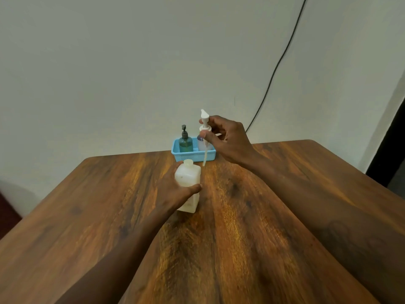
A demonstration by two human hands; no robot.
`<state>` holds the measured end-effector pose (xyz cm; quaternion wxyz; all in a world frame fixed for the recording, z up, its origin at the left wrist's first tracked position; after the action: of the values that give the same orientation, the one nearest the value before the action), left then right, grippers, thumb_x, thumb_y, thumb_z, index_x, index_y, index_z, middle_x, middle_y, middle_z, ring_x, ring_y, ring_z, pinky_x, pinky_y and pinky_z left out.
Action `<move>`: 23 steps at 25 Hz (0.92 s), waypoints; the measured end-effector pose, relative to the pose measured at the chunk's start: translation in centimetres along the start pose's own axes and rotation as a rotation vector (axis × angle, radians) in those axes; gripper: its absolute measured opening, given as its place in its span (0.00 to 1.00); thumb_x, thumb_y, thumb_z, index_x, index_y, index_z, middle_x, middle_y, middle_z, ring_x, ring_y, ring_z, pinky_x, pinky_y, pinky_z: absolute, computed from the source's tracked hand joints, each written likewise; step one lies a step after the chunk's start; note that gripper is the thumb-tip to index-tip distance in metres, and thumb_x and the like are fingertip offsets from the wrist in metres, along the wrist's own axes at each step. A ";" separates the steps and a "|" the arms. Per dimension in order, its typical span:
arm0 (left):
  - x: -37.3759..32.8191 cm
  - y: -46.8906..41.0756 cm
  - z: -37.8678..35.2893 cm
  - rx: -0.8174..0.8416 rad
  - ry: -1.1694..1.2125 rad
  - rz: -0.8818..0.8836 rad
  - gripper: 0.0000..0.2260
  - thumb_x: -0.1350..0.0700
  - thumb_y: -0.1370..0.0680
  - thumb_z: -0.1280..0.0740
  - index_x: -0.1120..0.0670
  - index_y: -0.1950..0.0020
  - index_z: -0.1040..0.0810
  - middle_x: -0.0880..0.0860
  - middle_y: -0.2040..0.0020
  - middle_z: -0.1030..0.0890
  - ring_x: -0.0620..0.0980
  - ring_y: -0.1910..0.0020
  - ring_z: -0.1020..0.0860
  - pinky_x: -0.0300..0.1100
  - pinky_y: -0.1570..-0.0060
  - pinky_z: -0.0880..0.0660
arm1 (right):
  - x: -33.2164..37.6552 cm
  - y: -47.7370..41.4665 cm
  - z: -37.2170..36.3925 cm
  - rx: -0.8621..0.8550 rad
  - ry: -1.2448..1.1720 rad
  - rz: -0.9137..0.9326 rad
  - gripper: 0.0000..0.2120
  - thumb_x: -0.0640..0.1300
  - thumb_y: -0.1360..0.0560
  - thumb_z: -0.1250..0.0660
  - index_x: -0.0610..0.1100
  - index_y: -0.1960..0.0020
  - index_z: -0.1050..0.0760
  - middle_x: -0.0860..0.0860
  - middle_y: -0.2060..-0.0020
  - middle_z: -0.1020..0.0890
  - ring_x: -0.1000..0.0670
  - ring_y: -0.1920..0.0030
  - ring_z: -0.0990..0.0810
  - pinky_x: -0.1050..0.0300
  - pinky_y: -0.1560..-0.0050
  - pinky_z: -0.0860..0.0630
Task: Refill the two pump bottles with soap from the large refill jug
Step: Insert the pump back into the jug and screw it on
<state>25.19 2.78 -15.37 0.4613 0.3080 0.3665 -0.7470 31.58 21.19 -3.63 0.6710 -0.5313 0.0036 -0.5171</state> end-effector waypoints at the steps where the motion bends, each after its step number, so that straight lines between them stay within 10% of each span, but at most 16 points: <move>1: -0.1 0.0 0.2 -0.003 -0.003 0.012 0.43 0.44 0.34 0.19 0.44 0.24 0.35 0.50 0.30 0.24 0.45 0.42 0.28 0.45 0.45 0.28 | 0.8 -0.5 -0.1 -0.030 -0.029 0.009 0.15 0.45 0.21 0.29 0.42 0.36 0.20 0.49 0.49 0.13 0.52 0.49 0.14 0.52 0.47 0.16; 23: 0.0 0.5 3.2 -0.053 0.024 0.038 0.42 0.45 0.34 0.19 0.50 0.24 0.33 0.53 0.31 0.23 0.52 0.36 0.23 0.45 0.46 0.24 | 5.1 -3.6 -0.6 -0.158 -0.278 0.010 0.15 0.42 0.19 0.31 0.37 0.35 0.22 0.43 0.49 0.14 0.49 0.52 0.12 0.51 0.53 0.14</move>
<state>25.28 -0.04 -13.82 0.4792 0.3114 0.3857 -0.7243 31.11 17.55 1.51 0.6237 -0.6489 -0.0462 -0.4334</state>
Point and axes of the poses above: each hand's wrist, its own y-axis away from the middle knuckle, its own z-axis out of the back of the hand, x = y × z, the point moved 2 cm from there along -y, towards the middle knuckle
